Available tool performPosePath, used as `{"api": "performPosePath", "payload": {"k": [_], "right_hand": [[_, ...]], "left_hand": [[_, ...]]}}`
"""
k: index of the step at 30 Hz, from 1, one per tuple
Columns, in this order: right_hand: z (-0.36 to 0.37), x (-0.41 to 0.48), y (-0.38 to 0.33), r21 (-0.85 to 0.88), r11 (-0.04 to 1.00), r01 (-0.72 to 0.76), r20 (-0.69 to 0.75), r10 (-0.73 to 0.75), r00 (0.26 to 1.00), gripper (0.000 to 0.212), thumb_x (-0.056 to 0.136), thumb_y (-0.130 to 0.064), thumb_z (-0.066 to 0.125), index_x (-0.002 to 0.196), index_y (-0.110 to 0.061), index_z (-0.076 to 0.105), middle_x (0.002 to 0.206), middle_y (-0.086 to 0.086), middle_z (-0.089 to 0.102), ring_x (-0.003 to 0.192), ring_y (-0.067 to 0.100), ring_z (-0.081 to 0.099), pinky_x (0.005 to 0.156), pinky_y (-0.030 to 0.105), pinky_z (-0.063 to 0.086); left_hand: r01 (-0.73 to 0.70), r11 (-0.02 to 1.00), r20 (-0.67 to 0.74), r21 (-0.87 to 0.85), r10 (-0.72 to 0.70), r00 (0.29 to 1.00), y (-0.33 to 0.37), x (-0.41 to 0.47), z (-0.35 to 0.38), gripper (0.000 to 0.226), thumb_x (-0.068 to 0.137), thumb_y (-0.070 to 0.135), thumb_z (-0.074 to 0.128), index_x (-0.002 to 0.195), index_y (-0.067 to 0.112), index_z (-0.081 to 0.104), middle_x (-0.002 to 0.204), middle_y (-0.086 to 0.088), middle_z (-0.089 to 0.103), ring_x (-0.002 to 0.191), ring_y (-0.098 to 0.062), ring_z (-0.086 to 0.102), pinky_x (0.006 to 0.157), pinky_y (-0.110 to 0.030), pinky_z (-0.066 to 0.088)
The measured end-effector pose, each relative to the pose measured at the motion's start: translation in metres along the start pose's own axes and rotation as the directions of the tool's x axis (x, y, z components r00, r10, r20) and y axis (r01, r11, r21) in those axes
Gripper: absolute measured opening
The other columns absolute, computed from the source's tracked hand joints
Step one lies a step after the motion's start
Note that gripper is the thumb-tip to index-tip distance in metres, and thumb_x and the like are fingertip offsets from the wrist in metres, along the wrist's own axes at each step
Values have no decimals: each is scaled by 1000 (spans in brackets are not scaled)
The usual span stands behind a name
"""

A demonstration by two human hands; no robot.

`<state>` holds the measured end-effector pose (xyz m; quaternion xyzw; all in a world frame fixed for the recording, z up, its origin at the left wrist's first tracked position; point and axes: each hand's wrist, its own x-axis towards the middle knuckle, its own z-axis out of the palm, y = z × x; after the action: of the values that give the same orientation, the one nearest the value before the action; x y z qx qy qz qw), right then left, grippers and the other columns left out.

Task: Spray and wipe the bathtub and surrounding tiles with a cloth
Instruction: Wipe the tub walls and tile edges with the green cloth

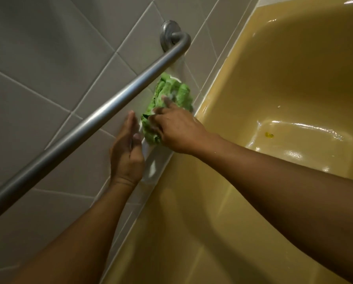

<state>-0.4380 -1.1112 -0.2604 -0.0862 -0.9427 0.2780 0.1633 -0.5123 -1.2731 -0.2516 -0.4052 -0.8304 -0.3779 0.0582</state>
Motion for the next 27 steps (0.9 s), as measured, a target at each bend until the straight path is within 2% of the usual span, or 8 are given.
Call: {"api": "performPosePath", "payload": {"k": [4,6,10,14,18,21,24,27], "right_hand": [[12,-16,-20,12,996,85,57,-86,995,33,100,-30,59,131,-19,64,140,2,60,151,31,23,109,58,39],[24,-26,-36,33,983,183,43,-184,982,33,94,-27,66,126,-21,67,131,1,66,144,33,35,104,59,43],[45,-34,-69,-25,927,375,90,-372,924,31,90,-30,65,121,-24,70,112,-3,71,118,26,56,87,47,50],[35,-24,-67,-1,963,270,117,-268,956,30,95,-31,59,124,-31,68,118,1,70,117,26,62,94,48,52],[23,-20,-55,44,992,114,20,-115,993,25,96,-26,58,115,-20,73,113,5,71,114,27,61,95,46,49],[35,-29,-71,40,974,222,48,-224,973,29,97,-26,56,119,-20,73,119,5,70,122,28,57,102,46,42],[51,-42,-91,45,934,354,104,-357,928,35,102,-29,51,135,-25,64,142,-3,61,145,23,38,114,50,24],[60,-49,-90,72,904,422,54,-426,903,40,102,-34,44,133,-21,66,142,-2,61,146,24,38,114,57,28]], "left_hand": [[83,989,-131,-121,-98,987,29,-26,-15,54,97,1,43,150,12,50,151,7,53,140,-2,46,114,-23,38],[71,995,-114,-73,-79,990,33,-38,-34,52,98,1,43,148,12,52,149,9,54,140,-1,46,114,-22,38],[136,991,-52,-10,-137,989,33,-59,-69,52,97,4,42,146,15,56,146,8,58,136,-1,51,115,-22,39],[197,979,-45,48,-195,980,31,-80,-98,54,94,8,41,143,23,59,145,5,59,135,-6,52,113,-23,42],[203,974,-3,98,-204,979,24,-97,-124,52,98,11,40,144,25,58,150,3,55,139,0,47,113,-13,36],[198,973,1,122,-199,980,21,-103,-133,51,99,12,40,144,27,58,150,3,55,139,-3,47,112,-12,37],[187,973,-33,134,-185,982,20,-102,-134,50,99,13,42,144,26,59,148,1,57,138,-4,50,112,-15,39],[174,976,-34,135,-170,985,20,-96,-130,47,101,18,41,143,27,59,148,3,57,138,-3,49,114,-25,41]]}}
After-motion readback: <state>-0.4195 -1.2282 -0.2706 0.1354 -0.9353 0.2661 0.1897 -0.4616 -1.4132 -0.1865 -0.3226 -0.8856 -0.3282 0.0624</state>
